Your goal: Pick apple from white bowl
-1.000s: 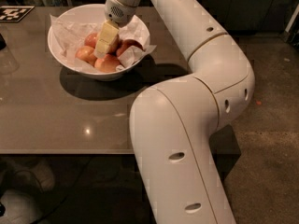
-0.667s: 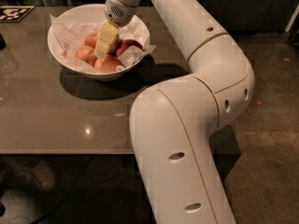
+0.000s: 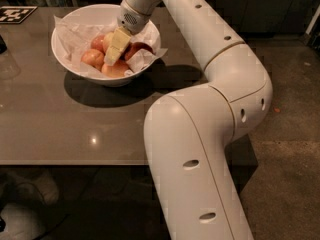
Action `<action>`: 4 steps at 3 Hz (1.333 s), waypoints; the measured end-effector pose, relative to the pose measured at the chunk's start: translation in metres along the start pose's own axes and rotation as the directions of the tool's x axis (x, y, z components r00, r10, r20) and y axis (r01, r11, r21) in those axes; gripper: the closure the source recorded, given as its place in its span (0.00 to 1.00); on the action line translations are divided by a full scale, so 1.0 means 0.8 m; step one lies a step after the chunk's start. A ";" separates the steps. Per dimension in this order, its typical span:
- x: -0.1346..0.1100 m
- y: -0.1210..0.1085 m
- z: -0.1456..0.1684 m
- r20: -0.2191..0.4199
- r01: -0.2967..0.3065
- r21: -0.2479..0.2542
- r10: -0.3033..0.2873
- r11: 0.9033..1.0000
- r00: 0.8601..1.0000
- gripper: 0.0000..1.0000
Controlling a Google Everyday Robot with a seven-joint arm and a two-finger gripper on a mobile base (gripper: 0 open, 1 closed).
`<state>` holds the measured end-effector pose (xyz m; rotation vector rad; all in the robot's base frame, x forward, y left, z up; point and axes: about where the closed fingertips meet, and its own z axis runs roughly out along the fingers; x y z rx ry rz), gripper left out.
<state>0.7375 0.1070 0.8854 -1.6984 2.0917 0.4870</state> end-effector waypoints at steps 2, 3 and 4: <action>0.001 -0.002 0.003 0.004 -0.002 -0.004 0.002 1.000 1.000 0.33; 0.001 -0.002 0.003 0.004 -0.002 -0.004 0.002 1.000 1.000 0.56; 0.001 -0.002 0.003 0.004 -0.002 -0.004 0.002 1.000 1.000 0.79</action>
Offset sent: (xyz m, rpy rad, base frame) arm 0.0013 0.0003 -0.0026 0.0049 0.0033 0.0002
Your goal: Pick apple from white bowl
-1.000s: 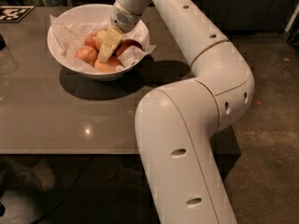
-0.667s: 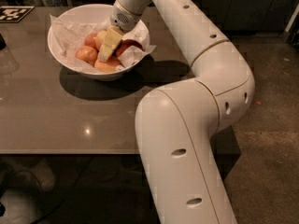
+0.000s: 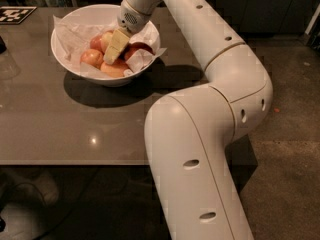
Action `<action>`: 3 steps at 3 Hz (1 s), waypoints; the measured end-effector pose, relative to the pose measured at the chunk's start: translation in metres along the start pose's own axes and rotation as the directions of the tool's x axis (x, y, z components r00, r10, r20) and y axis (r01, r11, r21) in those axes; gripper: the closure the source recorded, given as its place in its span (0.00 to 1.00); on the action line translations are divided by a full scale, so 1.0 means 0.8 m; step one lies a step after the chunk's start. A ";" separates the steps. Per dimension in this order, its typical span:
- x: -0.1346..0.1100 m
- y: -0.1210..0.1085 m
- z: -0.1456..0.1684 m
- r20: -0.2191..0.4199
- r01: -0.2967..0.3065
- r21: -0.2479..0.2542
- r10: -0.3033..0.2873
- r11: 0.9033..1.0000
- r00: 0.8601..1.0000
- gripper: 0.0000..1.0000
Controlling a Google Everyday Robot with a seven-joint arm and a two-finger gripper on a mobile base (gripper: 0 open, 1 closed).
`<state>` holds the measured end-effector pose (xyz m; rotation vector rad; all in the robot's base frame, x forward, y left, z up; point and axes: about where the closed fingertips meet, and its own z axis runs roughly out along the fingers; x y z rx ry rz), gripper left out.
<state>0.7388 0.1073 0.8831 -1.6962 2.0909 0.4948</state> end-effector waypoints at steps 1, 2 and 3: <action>-0.004 0.000 -0.007 0.000 0.000 0.000 0.000 1.000 1.000 0.99; -0.009 0.001 -0.016 0.000 0.000 0.000 0.000 1.000 1.000 1.00; -0.011 0.001 -0.018 0.000 0.000 0.000 0.000 1.000 1.000 1.00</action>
Offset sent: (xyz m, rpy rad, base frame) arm -0.0472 0.0169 0.0627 0.0212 -0.1532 0.0424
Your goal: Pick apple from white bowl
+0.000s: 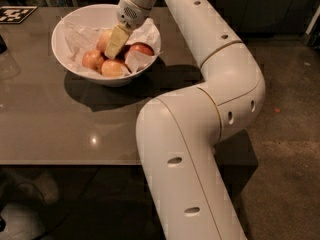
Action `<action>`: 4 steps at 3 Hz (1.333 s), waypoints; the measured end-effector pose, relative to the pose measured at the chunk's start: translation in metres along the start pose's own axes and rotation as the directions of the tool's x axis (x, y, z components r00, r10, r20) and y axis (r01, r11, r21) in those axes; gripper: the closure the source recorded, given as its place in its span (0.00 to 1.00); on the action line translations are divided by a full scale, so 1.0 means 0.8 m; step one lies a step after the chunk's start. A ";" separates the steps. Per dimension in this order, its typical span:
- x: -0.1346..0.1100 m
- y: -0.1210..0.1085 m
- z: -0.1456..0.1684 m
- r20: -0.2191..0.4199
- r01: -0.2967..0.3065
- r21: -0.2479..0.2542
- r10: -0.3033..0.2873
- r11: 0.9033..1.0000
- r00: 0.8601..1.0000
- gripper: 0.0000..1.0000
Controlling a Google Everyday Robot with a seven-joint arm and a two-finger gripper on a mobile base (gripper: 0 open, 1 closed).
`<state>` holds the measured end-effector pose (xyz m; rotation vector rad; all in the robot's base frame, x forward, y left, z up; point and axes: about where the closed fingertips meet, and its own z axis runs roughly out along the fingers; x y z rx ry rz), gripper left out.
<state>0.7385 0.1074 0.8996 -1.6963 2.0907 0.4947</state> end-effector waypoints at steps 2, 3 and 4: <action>-0.033 0.007 -0.051 0.059 0.057 0.091 -0.062 0.994 0.996 1.00; -0.060 0.032 -0.097 0.071 0.116 0.163 -0.129 0.980 0.989 1.00; -0.080 0.065 -0.126 0.086 0.168 0.176 -0.185 0.970 0.979 1.00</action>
Offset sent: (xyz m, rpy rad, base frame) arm -0.0548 -0.0072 0.0911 0.0711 -0.2392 0.0079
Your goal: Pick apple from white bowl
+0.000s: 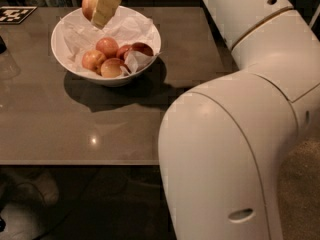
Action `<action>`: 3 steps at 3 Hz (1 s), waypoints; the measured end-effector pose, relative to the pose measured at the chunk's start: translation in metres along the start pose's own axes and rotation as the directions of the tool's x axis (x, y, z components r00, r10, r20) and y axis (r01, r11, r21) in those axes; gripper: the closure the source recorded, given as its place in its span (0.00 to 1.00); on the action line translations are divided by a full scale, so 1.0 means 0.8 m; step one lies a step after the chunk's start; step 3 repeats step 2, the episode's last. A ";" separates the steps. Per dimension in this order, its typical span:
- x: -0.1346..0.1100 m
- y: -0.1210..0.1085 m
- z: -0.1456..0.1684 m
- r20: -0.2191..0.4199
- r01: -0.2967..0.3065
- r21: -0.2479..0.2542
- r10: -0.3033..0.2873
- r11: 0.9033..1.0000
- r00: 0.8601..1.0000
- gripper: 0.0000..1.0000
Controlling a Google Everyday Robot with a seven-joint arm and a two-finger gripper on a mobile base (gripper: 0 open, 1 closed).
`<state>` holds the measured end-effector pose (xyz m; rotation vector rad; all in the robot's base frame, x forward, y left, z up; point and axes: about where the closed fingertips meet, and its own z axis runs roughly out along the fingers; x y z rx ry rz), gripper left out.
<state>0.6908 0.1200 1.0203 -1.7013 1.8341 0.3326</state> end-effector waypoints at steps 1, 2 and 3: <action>-0.026 0.023 -0.023 0.019 0.059 0.001 -0.059 0.998 0.998 1.00; -0.027 0.024 -0.025 0.021 0.060 0.004 -0.060 0.998 0.998 1.00; -0.027 0.024 -0.025 0.021 0.060 0.004 -0.060 0.998 0.998 1.00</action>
Offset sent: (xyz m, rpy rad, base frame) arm -0.0180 0.0075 0.0176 0.0019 -0.0294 0.0405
